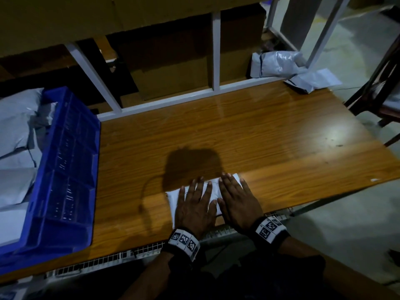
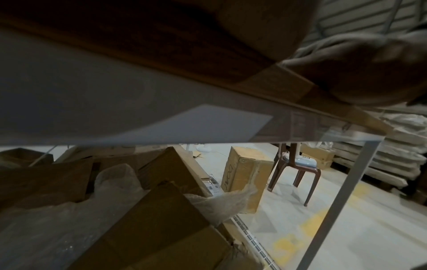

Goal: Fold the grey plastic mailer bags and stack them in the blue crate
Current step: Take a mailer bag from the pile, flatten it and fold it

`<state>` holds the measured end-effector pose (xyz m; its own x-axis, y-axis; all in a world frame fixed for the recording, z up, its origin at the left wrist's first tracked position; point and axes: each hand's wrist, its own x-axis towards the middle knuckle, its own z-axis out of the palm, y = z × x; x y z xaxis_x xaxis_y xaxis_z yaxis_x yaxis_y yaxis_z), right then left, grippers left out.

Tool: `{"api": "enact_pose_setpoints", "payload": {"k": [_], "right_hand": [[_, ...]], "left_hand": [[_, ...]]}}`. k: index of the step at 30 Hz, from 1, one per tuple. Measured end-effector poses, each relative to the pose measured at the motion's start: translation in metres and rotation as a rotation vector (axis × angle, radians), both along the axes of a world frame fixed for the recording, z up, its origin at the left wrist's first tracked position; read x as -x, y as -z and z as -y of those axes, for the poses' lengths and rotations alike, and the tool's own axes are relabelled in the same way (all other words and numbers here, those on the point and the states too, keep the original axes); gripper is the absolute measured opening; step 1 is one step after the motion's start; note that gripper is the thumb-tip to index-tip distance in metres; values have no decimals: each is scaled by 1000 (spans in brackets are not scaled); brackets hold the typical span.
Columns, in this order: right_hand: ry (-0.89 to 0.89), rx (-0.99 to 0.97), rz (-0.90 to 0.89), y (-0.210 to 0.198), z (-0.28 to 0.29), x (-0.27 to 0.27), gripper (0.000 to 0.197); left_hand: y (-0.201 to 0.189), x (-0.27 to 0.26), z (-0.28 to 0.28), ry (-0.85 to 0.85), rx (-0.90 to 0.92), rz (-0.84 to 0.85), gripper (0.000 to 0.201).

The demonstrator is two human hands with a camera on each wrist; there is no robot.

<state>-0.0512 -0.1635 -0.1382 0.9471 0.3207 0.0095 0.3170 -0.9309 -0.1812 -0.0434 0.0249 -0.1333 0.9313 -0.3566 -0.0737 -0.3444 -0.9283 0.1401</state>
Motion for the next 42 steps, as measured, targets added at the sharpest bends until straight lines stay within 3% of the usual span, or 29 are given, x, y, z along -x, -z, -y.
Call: {"api": "enact_pose_setpoints", "payload": {"k": [7, 10, 14, 19, 22, 24, 27, 29, 31, 35, 38, 42], "right_hand": [[11, 35, -97, -9, -2, -1, 72], [-13, -15, -234, -26, 3, -9, 81], [7, -49, -298, -57, 21, -34, 62], [29, 4, -418, -85, 18, -55, 72], [-10, 53, -393, -106, 13, -60, 67], [-37, 83, -234, -116, 9, -57, 49], [-10, 12, 91, -117, 10, -45, 34], [2, -18, 206, -102, 13, -38, 32], [13, 13, 213, -87, 11, -28, 31], [4, 66, 77, -59, 9, -11, 27], [27, 44, 22, -52, 21, -1, 28], [-9, -89, 77, -70, 31, -8, 34]], "left_hand": [[-18, -1, 2, -16, -108, -97, 65], [-38, -4, -6, -60, -53, -207, 69], [-64, -21, -49, -222, 13, -225, 69], [-84, -36, -77, -184, -28, -336, 83], [-98, -38, -76, -177, 16, -395, 77], [-105, -36, -77, -184, 67, -316, 62], [-116, -30, -79, -177, 0, 66, 24], [-115, -23, -79, -174, -20, 244, 12], [-101, -14, -80, -145, 2, 254, 19], [-73, 9, -74, -160, -180, -44, 31], [-70, 28, -74, -112, -124, -9, 25], [-62, 25, -78, -15, 76, 234, 36]]}}
